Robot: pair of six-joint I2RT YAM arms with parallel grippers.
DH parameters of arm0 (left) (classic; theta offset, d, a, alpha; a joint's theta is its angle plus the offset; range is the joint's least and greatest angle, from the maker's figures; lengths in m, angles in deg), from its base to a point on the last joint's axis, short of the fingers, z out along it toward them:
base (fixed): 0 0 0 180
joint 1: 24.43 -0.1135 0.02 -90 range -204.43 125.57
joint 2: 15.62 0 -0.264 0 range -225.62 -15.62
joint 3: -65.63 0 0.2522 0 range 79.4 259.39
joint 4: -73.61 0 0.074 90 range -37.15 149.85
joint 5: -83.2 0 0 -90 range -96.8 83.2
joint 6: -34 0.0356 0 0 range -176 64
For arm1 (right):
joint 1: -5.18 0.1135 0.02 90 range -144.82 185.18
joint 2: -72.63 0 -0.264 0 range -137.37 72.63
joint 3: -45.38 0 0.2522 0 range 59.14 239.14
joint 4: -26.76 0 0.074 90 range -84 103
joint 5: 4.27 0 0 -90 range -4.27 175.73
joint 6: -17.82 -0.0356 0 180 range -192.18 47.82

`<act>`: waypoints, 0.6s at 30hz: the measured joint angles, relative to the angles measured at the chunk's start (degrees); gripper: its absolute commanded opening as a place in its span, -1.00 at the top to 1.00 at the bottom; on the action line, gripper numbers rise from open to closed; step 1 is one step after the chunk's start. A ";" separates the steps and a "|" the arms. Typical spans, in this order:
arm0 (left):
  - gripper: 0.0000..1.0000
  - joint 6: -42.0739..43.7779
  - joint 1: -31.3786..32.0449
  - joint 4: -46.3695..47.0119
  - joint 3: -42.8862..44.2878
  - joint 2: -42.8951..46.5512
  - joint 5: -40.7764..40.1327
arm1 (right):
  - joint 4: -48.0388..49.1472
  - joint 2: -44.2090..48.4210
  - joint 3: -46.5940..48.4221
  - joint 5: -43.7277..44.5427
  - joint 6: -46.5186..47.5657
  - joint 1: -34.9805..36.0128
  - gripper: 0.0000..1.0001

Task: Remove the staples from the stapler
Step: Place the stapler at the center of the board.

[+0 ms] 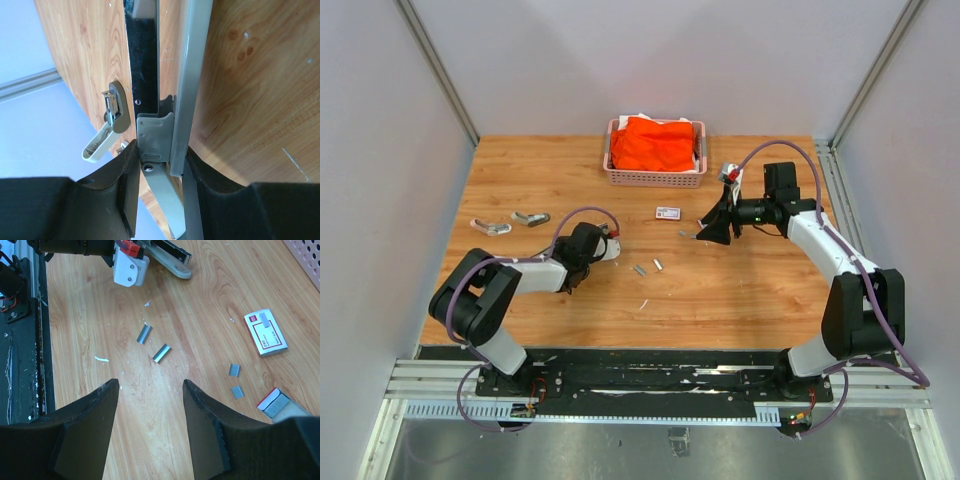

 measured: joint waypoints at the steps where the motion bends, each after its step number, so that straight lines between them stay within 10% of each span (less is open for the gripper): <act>1: 0.99 0.11 0.00 0.48 -0.35 0.00 -0.07 | 0.07 0.00 0.00 0.02 -0.04 0.00 -0.11; 18: 0.37 0.09 0.00 3.02 -5.57 4.24 3.17 | 0.31 0.00 -0.31 1.07 -0.11 0.00 -0.11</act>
